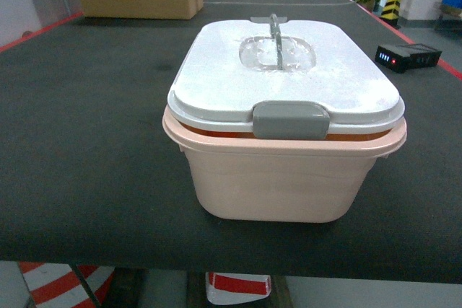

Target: Pick capacitor and pack into box

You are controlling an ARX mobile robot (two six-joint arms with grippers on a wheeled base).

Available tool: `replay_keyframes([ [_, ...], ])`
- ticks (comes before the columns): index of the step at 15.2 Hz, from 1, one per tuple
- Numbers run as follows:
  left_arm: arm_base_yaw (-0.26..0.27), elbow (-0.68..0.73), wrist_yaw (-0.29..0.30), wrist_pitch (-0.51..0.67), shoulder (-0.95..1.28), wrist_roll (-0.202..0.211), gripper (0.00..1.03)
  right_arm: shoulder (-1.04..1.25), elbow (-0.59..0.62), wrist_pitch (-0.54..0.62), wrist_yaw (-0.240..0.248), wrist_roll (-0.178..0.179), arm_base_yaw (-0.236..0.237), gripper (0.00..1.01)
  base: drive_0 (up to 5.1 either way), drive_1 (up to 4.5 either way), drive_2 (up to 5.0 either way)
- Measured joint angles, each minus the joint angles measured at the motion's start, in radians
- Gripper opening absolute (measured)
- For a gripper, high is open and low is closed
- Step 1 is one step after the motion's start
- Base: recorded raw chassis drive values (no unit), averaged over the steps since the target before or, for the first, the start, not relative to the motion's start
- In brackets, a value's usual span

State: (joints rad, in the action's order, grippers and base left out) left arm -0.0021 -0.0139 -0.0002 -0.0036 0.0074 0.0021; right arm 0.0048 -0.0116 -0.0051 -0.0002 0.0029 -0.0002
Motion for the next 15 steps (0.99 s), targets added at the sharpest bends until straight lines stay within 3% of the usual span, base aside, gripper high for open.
replay_keyframes([
  [15, 0.0, 0.0, 0.0, 0.0, 0.0, 0.0, 0.98, 0.0, 0.0, 0.0, 0.0, 0.0, 0.0, 0.98, 0.0, 0.0, 0.0],
])
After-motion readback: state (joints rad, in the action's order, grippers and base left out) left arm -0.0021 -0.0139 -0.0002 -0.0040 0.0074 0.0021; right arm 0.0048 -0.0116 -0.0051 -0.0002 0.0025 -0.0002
